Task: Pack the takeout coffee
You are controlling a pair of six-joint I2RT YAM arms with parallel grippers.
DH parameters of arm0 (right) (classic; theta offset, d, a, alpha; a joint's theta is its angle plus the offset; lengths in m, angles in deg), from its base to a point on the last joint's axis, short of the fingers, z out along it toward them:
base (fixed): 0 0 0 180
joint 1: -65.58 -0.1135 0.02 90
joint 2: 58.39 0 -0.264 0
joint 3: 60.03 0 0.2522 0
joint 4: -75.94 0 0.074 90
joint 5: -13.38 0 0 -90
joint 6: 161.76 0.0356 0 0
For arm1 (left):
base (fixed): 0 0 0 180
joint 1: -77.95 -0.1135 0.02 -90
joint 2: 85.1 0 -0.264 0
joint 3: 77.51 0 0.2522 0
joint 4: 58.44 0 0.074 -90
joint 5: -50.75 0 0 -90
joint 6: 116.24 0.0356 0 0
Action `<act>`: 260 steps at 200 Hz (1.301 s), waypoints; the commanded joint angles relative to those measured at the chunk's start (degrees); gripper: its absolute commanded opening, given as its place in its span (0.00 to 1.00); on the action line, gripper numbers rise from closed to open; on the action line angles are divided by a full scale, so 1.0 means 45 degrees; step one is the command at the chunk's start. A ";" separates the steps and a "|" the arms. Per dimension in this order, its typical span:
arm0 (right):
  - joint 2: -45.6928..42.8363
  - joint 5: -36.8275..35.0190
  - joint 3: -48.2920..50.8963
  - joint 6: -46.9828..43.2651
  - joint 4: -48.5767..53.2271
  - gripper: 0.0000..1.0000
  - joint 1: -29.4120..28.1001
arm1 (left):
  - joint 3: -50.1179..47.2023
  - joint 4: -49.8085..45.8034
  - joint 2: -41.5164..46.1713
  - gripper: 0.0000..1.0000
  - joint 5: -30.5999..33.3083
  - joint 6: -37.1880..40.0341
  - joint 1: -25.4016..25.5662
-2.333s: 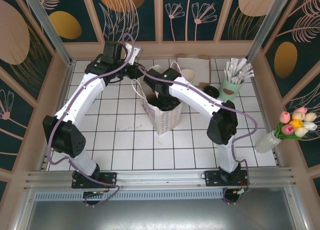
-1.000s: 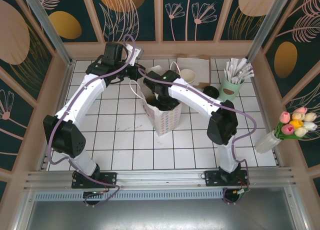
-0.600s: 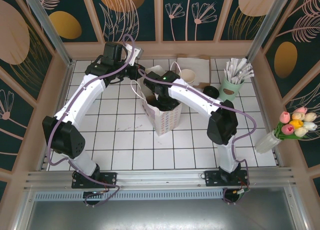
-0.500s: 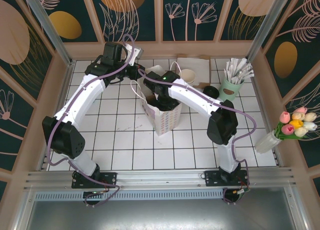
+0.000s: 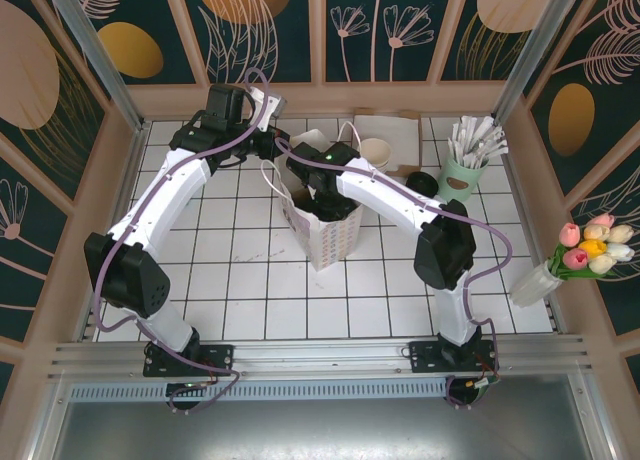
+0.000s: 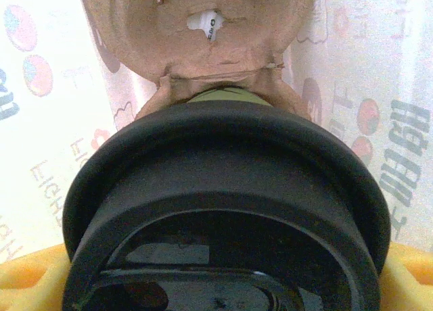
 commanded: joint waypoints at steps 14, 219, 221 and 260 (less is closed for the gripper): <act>-0.0155 -0.0195 0.0346 -0.0136 -0.0216 0.51 0.0093 | -0.0064 0.0249 0.0373 0.00 0.0009 0.0008 -0.0006; -0.0001 0.0081 0.2227 -0.0256 -0.1078 0.49 0.0268 | -0.0062 0.0248 0.0354 0.00 -0.0007 0.0001 -0.0003; -0.0001 0.0072 0.2247 -0.0256 -0.1075 0.48 0.0268 | -0.0062 0.0258 0.0354 0.00 -0.0001 -0.0001 -0.0005; 0.0007 0.0072 0.2429 -0.0265 -0.1203 0.48 0.0307 | -0.0062 0.0234 0.0373 0.00 0.0040 -0.0002 -0.0002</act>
